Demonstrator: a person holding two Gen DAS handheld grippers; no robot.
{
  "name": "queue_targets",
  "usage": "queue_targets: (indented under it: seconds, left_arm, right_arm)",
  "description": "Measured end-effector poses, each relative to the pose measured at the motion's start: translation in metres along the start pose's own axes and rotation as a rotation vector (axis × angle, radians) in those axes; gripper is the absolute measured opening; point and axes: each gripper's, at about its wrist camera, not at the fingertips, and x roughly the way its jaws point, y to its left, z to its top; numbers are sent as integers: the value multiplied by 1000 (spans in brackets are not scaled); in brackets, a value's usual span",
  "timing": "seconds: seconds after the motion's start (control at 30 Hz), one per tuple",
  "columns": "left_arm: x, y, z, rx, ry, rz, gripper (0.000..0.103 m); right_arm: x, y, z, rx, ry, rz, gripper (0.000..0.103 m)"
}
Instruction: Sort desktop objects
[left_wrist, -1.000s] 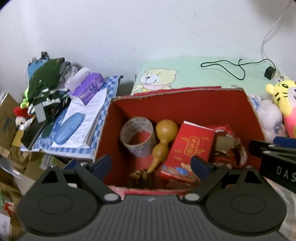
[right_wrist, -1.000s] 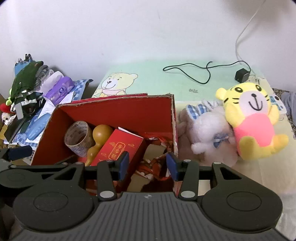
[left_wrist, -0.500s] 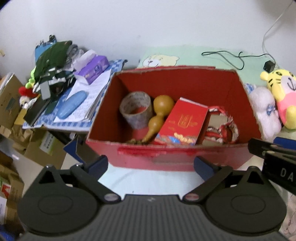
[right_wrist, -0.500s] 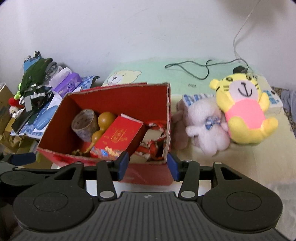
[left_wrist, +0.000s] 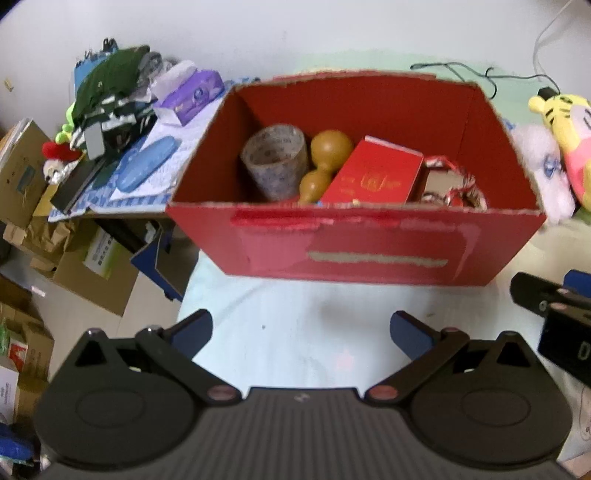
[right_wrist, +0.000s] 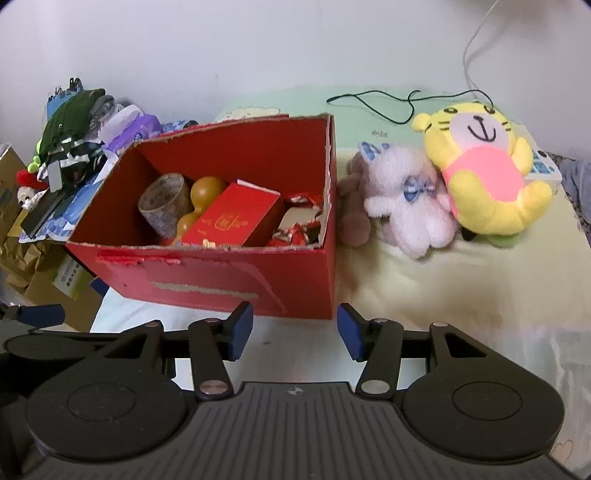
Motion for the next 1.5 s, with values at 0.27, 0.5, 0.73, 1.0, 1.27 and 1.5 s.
queue_targets:
  seconds: [0.27, 0.5, 0.73, 1.0, 1.27, 1.5]
  left_arm:
    - [8, 1, -11, -6, 49, 16, 102]
    - [10, 6, -21, -7, 65, 34, 102]
    - [14, 28, -14, -33, 70, 46, 102]
    - [11, 52, 8, -38, 44, 29, 102]
    - [1, 62, 38, -17, -12, -11, 102]
    - [0, 62, 61, 5, -46, -38, 102]
  right_arm:
    - [4, 3, -12, -16, 27, 1, 55]
    - [8, 11, -18, -44, 36, 17, 58]
    - [17, 26, -16, -50, 51, 20, 58]
    - [21, 44, 0, -47, 39, 6, 58]
    - [13, 55, 22, -23, -7, -4, 59]
    - [9, 58, 43, -2, -60, -33, 62]
